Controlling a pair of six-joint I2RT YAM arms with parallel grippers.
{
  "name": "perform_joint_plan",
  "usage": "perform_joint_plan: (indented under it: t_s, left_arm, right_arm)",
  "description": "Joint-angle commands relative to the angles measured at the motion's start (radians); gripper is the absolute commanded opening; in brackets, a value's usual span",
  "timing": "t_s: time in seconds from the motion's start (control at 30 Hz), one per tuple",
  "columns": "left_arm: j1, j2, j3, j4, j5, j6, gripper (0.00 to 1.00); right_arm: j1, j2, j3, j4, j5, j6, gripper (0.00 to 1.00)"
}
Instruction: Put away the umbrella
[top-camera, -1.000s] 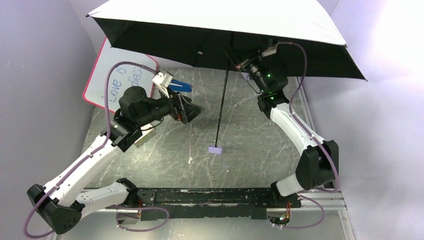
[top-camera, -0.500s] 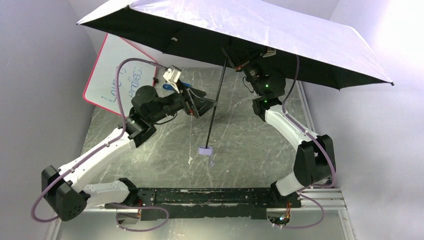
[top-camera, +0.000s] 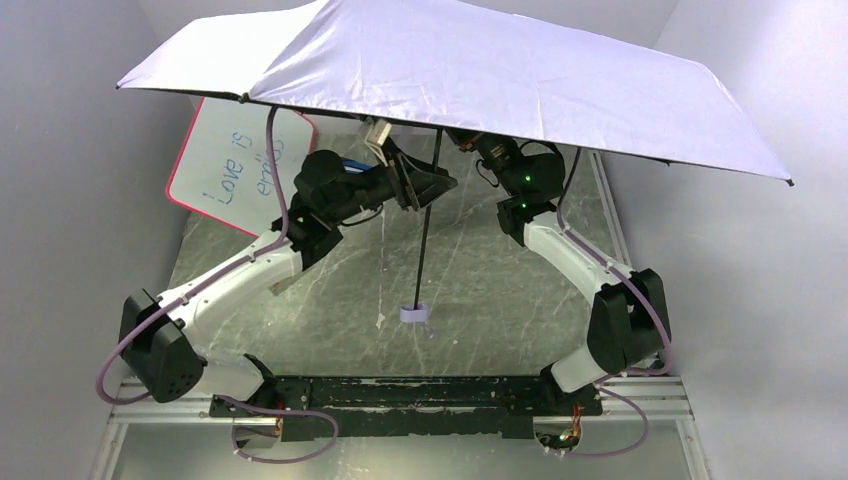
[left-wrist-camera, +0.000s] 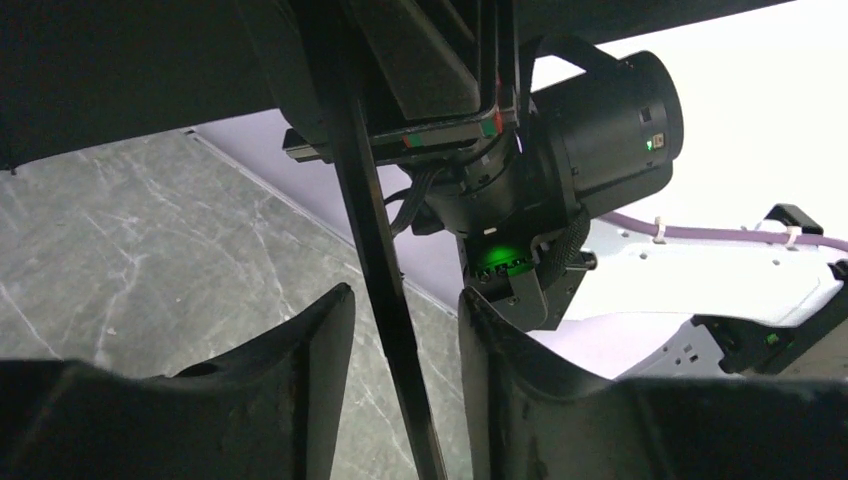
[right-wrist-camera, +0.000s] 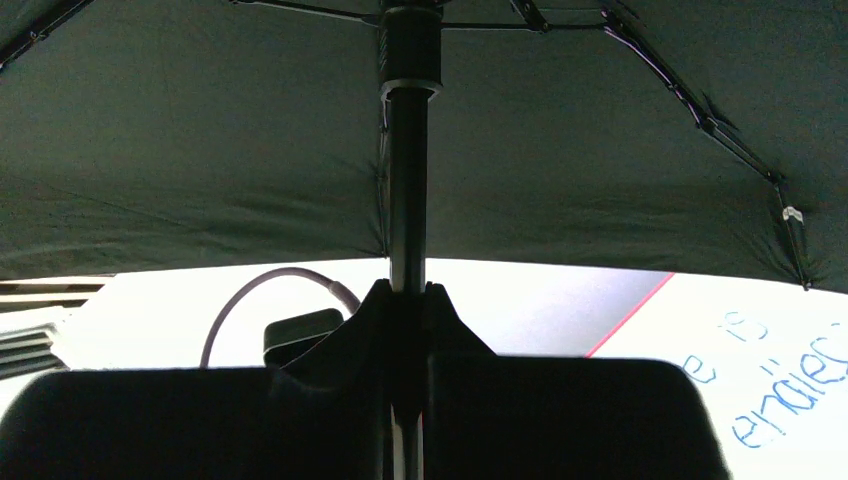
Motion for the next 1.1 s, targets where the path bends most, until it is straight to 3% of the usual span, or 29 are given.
perform_joint_plan:
  t_s: [0.0,0.1,0.23,0.4,0.47,0.7,0.73,0.87,1.07]
  left_arm:
    - [-0.008,-0.003,0.025,0.095,0.066,-0.006,0.42]
    - [-0.008,-0.01,0.021,0.096,0.073,0.004,0.39]
    - [-0.008,-0.017,0.027,0.076,0.077,0.017,0.13]
    - [-0.008,-0.055,0.002,0.092,0.066,0.044,0.05]
    - [-0.008,-0.073,0.015,0.047,0.034,0.076,0.05]
    - [-0.008,-0.108,0.123,-0.216,-0.152,0.207,0.05]
    - [-0.009,-0.111,0.144,-0.257,-0.177,0.229,0.05]
    - [-0.018,-0.14,0.176,-0.352,-0.313,0.299,0.05]
    - [-0.03,-0.152,0.181,-0.414,-0.417,0.324,0.05]
  right_arm:
    - [0.004,-0.008,0.043,0.1,-0.011,0.001,0.0]
    - [0.004,-0.01,0.053,0.082,-0.016,-0.012,0.0]
    - [0.005,-0.014,0.057,0.067,-0.019,-0.03,0.0]
    - [0.003,-0.029,0.052,0.025,-0.025,-0.065,0.0]
    - [0.005,-0.04,0.053,-0.018,-0.034,-0.1,0.09]
    - [0.004,-0.129,-0.015,-0.224,0.007,-0.252,0.65]
    - [0.005,-0.145,-0.035,-0.25,0.019,-0.271,0.69]
    - [0.006,-0.209,-0.06,-0.366,0.066,-0.366,0.76]
    - [0.041,-0.239,-0.044,-0.428,0.133,-0.452,0.78]
